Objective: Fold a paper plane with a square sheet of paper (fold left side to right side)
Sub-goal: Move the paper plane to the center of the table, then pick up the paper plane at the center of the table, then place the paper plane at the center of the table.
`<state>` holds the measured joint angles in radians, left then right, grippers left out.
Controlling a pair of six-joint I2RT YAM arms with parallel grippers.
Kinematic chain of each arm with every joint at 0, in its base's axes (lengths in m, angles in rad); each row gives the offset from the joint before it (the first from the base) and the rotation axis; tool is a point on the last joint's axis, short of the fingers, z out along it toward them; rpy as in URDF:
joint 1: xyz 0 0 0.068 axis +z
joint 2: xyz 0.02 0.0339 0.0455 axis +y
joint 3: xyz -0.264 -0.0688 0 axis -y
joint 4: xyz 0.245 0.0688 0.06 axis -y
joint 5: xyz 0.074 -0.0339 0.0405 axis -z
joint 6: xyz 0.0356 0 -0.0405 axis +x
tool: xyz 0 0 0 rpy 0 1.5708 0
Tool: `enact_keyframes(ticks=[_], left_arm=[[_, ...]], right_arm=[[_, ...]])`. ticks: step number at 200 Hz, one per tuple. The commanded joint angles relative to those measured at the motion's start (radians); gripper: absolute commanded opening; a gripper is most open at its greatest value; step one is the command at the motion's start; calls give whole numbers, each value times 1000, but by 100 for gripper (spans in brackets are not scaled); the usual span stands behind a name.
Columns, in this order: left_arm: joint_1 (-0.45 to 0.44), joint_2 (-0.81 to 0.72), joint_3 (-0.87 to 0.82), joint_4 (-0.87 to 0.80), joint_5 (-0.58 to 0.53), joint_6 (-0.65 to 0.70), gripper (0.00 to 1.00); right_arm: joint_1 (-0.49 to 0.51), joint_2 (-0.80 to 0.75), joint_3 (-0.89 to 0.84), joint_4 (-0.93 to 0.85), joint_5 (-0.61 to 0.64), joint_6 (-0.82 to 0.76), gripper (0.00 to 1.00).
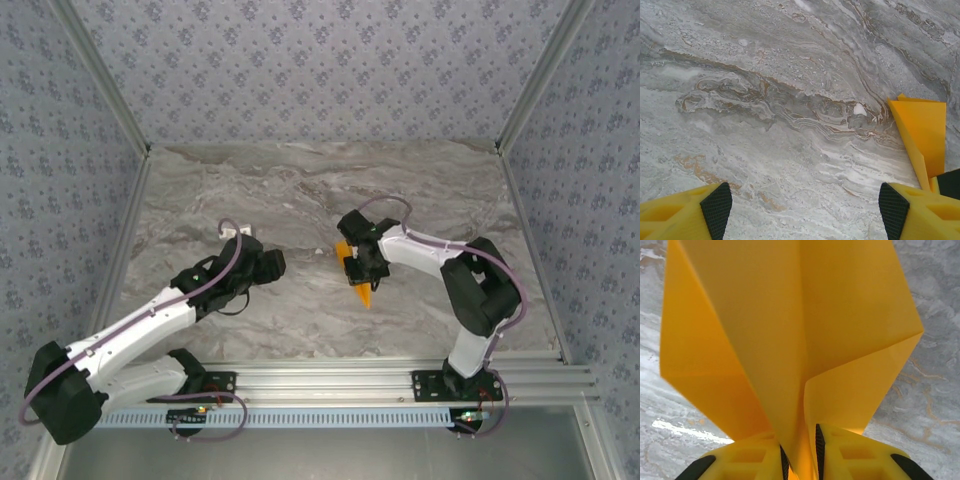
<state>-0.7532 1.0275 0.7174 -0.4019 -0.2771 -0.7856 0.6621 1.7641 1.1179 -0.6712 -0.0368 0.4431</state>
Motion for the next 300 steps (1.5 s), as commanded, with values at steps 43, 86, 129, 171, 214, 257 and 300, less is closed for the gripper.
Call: enact_keyframes(ticks=[43,86,129,171,214,257,300], left_arm=[[4,17,34,-14,4,7,80],[3,7,40,-21,9,18,80],[4,-32,48,28,88,100,89],[4,-89,37,80,149,201,98],[3,-97,63,36,150,253,98],[4,-97,67,25,149,261,98],[4,-96,71,14,124,272,98]], right_arm=[[-3,74,34,2,31,-26,25],[-30,78,66,19,-8,-16,13],[-116,151,277,-64,0,60,7],[-151,334,549,-169,53,102,6],[-154,503,785,-295,131,68,6],[-156,593,850,-316,121,44,7],[-154,605,835,-311,93,22,18]])
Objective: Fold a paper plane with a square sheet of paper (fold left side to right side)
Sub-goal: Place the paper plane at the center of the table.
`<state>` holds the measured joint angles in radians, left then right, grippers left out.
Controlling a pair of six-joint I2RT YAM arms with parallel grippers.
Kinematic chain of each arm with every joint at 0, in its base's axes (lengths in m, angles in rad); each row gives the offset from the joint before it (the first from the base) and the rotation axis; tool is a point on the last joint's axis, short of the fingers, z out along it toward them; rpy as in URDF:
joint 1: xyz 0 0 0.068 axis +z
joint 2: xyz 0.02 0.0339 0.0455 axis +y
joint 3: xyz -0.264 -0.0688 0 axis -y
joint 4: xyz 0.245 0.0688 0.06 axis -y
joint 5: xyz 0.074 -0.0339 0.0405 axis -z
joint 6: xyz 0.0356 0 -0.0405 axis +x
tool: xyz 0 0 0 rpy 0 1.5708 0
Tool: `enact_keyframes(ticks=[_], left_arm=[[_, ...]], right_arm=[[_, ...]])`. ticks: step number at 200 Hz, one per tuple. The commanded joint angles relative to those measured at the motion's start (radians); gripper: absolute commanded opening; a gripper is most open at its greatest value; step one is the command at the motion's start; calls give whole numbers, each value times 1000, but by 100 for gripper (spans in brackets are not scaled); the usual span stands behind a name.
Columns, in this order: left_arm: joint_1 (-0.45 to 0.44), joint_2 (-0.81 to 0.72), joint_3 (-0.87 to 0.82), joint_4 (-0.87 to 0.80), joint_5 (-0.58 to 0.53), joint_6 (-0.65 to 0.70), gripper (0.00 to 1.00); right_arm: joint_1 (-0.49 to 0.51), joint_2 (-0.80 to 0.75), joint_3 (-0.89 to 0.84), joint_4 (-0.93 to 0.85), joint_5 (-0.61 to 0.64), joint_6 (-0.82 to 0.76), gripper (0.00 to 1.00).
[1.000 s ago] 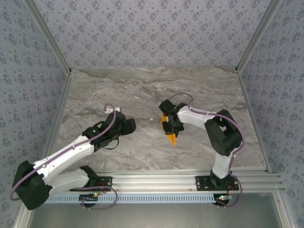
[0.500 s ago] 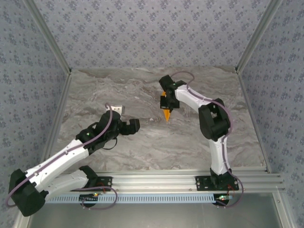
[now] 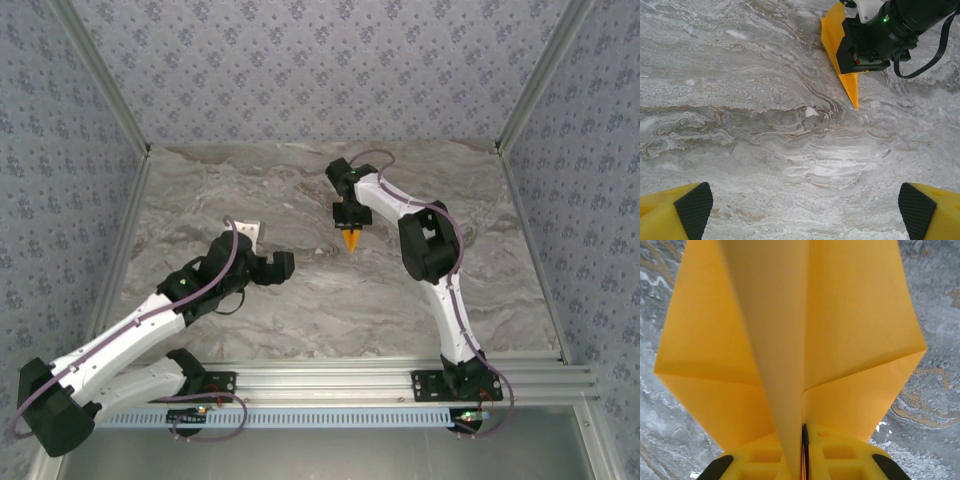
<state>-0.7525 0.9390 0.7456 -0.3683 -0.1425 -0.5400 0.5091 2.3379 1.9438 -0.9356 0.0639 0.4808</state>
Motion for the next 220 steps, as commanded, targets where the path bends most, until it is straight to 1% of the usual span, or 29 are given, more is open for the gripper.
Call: enact_keyframes(ticks=[1,54,97,120,138,189,204,220], left_arm=[[3,-7,43,-20,-12,26,98],[4,-3,52,-24,-32,25,98],[10,24,63,-21,-39,29,98],[33,39,68,-20,-30,18,98],[69,46,71,-14,0,7,98],[241,67,101,-3,136,-9,98],[294,72,111,-2,154,-9,98],[350,72,122,-8,154,-6,98]], right_arm=[[-1,32,9,-46,-8,-16,18],[3,2,-6,-50,-11,-36,34],[6,-16,-9,-49,2,-45,35],[7,-34,2,-69,24,-53,35],[8,-60,4,-80,42,-60,36],[13,-155,-5,-122,64,-71,40],[18,-207,-21,-127,77,-74,40],[18,-300,-71,-102,97,-84,41]])
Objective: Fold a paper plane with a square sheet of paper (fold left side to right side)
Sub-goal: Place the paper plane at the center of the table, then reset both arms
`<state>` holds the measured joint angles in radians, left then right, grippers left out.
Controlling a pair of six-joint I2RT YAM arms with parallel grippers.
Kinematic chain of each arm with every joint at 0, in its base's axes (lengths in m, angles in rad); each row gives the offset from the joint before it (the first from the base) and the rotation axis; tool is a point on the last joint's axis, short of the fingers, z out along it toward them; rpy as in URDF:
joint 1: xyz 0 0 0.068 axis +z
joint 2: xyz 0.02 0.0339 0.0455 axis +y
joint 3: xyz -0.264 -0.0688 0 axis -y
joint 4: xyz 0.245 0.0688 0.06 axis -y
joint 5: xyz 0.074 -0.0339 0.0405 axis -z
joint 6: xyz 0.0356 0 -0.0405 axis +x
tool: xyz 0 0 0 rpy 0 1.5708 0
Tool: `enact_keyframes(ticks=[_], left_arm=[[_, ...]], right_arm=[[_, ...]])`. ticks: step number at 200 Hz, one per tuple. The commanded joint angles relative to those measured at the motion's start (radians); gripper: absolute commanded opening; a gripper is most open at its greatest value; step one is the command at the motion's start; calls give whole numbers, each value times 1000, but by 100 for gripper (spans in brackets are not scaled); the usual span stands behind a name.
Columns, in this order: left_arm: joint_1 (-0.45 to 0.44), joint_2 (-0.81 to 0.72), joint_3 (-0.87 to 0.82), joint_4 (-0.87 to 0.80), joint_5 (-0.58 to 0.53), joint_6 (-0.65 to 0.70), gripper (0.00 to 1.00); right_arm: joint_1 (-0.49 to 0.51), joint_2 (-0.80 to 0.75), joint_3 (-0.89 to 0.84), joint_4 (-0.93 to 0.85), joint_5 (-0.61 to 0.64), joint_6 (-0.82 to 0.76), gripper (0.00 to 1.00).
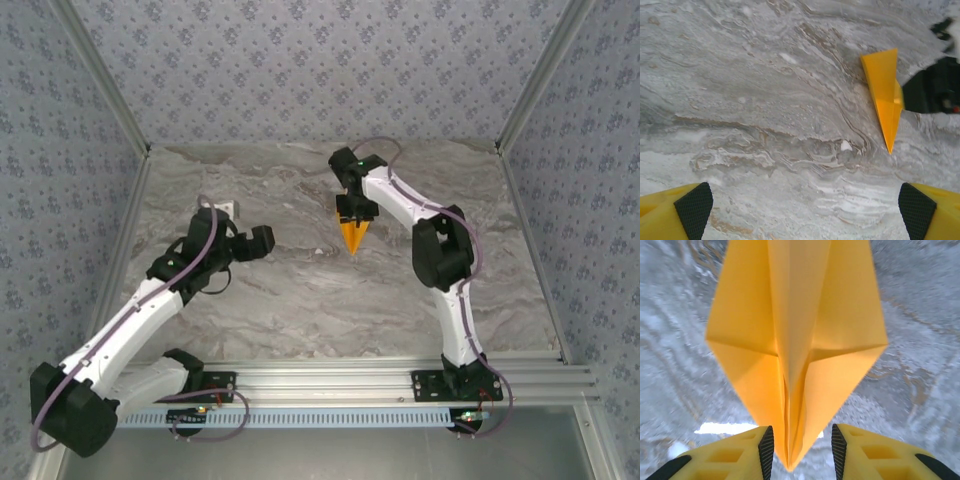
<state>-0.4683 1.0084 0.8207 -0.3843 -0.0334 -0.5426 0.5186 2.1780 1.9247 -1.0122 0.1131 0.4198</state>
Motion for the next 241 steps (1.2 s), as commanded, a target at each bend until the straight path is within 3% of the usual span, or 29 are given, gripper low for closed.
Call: enact_keyframes(ticks=[1,28,48,89,114,147,181,212,241], left_arm=[[69,3,48,7,44,-3,98],[163,-7,55,-5,-25,11,98],[196,-20,39,24,-155,45,98],[197,-58,-102,250,-408,201,98],[204,-48,-192,365,-537,297,98],[257,31,-240,421,-539,372,98],[273,148,-311,620,-531,460,98],[296,260,-381,861,-405,506,98],[324,340,-433,1063,-311,543,98]], right_arm=[[9,-147,-56,-23,50,-25,41],[1,-379,-225,70,125,-79,55],[-28,-566,-394,145,184,-123,70],[-205,-887,-767,353,194,-169,99],[-352,-970,-963,510,180,-181,100],[-517,-967,-1174,788,110,-187,100],[-540,-906,-1331,1094,133,-250,100],[-543,-820,-1429,1380,126,-301,100],[-545,-775,-1447,1544,76,-388,100]])
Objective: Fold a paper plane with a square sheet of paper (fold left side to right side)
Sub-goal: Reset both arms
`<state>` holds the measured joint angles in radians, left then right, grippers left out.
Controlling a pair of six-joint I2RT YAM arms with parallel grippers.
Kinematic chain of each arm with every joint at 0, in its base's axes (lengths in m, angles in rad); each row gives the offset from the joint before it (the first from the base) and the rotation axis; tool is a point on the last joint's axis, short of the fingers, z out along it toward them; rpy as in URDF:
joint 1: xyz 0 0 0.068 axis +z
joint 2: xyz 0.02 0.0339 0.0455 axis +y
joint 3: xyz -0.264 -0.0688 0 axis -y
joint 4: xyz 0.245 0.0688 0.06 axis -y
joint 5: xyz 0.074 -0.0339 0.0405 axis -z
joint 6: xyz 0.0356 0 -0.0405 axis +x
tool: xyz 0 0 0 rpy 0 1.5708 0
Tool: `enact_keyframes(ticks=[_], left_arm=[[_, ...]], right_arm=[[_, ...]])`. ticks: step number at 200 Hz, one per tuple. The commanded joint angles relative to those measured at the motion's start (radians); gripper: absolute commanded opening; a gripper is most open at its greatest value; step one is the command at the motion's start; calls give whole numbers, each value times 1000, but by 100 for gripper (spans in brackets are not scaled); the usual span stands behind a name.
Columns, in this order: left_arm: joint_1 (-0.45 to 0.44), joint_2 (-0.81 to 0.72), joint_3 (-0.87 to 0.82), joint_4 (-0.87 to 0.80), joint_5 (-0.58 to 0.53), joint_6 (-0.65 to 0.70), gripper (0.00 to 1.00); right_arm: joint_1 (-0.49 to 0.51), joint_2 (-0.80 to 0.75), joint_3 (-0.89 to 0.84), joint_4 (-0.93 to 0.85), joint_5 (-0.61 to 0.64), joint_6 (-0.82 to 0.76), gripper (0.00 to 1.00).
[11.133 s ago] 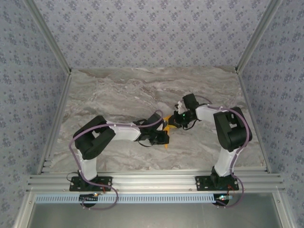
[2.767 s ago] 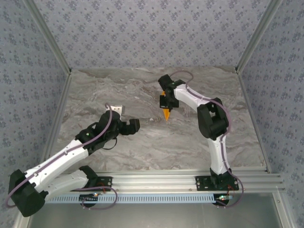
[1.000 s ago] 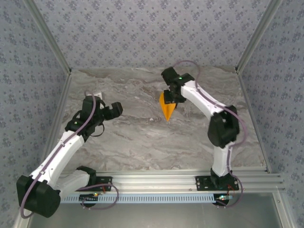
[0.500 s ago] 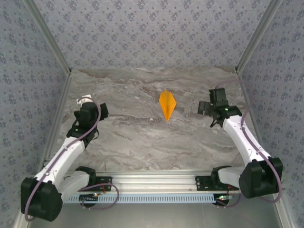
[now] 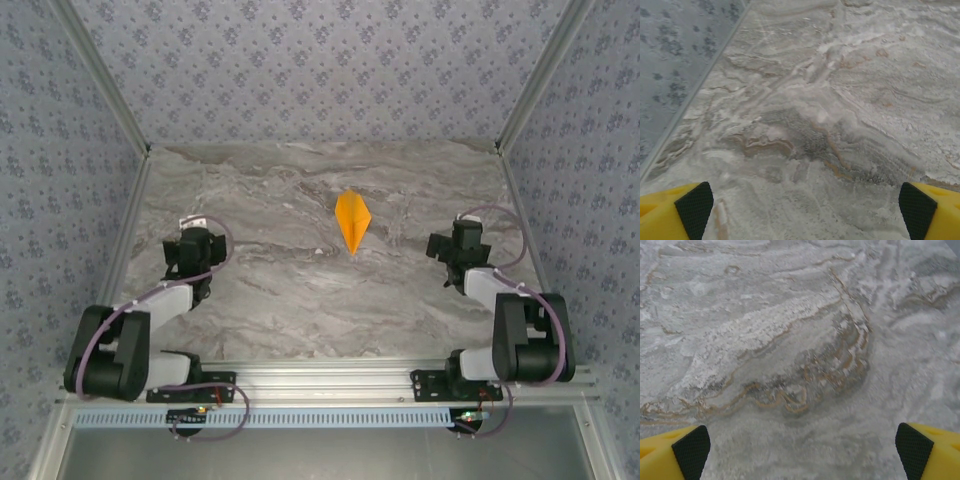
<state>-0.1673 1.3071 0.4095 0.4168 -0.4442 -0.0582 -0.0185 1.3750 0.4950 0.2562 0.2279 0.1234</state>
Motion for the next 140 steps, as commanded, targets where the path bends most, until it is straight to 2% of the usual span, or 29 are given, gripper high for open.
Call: enact_keyframes(ticks=[1,22,53,65,74,82,97,110,119,140], left_arm=[[25,42,-22,265,108,62,98],[64,71,-58,376,183,84,98],[172,234,-110,631,260,-8,98],[194,204,-53,467,328,-16,98],[195,233,-28,470,344,-8,98],[195,217,-12,408,364,1,98],[195,220,-12,415,366,2,98],[196,223,-15,426,366,4,98],[195,223,-13,424,366,4,98],[195,222,-13,422,366,4,98]], right_arm=[[-9,30,-17,279,-40,-94,100],[-23,94,-58,434,-104,-93,100],[-23,116,-67,464,-177,-118,100],[-39,117,-69,465,-212,-112,100],[-39,117,-66,463,-217,-115,100],[-37,119,-65,462,-220,-118,100],[-35,125,-73,480,-246,-132,100],[-39,156,-123,601,-273,-135,100],[-47,141,-110,546,-277,-130,100],[-47,149,-115,572,-278,-128,100]])
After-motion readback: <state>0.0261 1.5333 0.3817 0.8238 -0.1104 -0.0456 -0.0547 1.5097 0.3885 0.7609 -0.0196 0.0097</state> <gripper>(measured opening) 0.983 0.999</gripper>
